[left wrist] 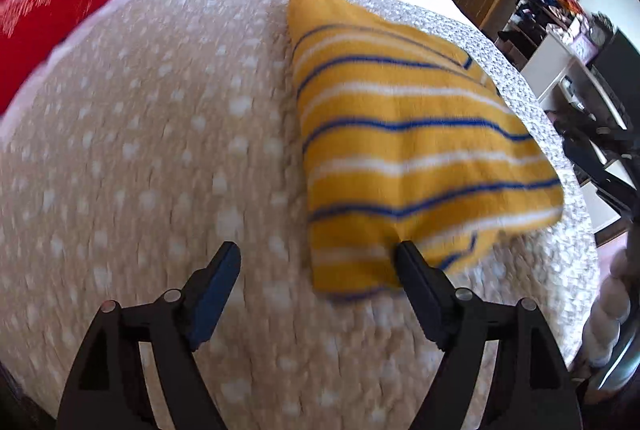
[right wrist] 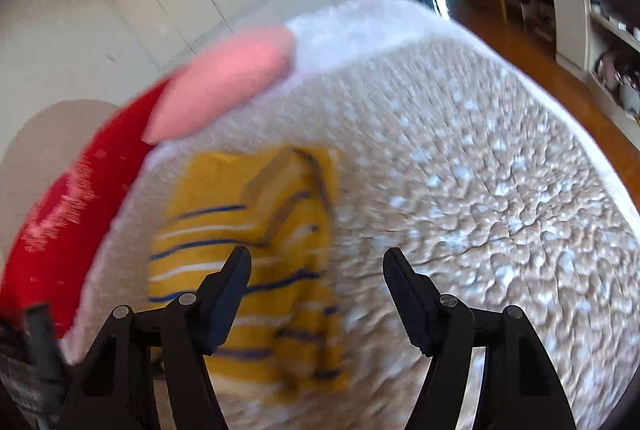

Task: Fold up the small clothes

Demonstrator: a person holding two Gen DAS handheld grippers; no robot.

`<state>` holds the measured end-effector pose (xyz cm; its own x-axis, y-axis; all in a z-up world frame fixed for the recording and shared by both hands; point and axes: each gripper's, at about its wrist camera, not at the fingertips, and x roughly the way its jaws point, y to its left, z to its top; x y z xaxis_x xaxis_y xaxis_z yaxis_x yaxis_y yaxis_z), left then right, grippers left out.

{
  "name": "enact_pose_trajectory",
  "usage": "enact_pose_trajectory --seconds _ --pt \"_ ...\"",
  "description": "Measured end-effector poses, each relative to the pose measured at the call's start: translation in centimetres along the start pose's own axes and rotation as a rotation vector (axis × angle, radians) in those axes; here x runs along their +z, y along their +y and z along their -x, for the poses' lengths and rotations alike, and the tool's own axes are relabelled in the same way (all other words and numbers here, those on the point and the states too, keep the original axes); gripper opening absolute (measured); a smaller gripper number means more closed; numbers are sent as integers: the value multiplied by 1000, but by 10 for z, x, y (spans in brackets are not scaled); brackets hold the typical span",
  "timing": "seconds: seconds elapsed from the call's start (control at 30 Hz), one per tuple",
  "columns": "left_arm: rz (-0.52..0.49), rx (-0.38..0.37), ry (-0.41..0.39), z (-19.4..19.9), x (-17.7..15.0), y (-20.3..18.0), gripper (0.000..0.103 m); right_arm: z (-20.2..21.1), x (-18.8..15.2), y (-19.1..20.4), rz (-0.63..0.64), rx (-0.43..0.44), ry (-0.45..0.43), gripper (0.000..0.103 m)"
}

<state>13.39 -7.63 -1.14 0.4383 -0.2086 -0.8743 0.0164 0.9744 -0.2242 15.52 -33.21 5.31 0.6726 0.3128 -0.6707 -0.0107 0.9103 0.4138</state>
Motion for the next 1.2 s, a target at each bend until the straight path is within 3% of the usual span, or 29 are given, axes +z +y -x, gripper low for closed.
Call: enact_pose_trajectory --seconds 0.1,0.2,0.23,0.3,0.33,0.4,0.47,0.57,0.67,0.73,0.77,0.83,0.93,1.0,1.07,1.2 --pt "38 -37 -17 18 -11 7 79 22 -20 22 1 130 -30 74" --pt "31 -14 -94 50 -27 10 79 3 -42 24 -30 214 58 74" --pt "27 -2 -126 63 -33 11 79 -6 -48 20 -51 205 90 74" --pt "18 23 -204 90 -43 13 79 -22 -57 5 -96 107 146 73" --pt "7 45 -259 106 -49 13 79 -20 -61 -3 -130 54 146 67" --pt "-31 100 -387 136 -62 9 80 1 -69 -12 -205 96 93 66" --pt "-58 170 -535 167 -76 3 92 30 -77 -10 -208 83 30 66" --pt "-74 207 -689 201 -92 -6 101 73 -89 6 -123 -25 -39 66" --pt "-80 210 -805 234 -111 -14 103 110 -98 28 -33 -129 -110 67" --pt "-85 195 -861 248 -122 -17 103 131 -103 42 23 -174 -177 77" --pt "-86 196 -878 253 -126 -18 103 140 -106 52 49 -198 -220 82" --pt "-89 189 -900 255 -131 -21 103 158 -119 64 96 -239 -320 103" --pt "-80 169 -870 251 -134 -24 103 165 -132 63 87 -279 -426 103" --pt "-90 165 -814 244 -133 -26 103 154 -131 59 64 -297 -347 103" --pt "-118 211 -734 231 -131 -33 103 144 -130 59 73 -295 -272 103" --pt "-120 217 -610 204 -127 -37 103 136 -138 66 125 -313 -241 103"
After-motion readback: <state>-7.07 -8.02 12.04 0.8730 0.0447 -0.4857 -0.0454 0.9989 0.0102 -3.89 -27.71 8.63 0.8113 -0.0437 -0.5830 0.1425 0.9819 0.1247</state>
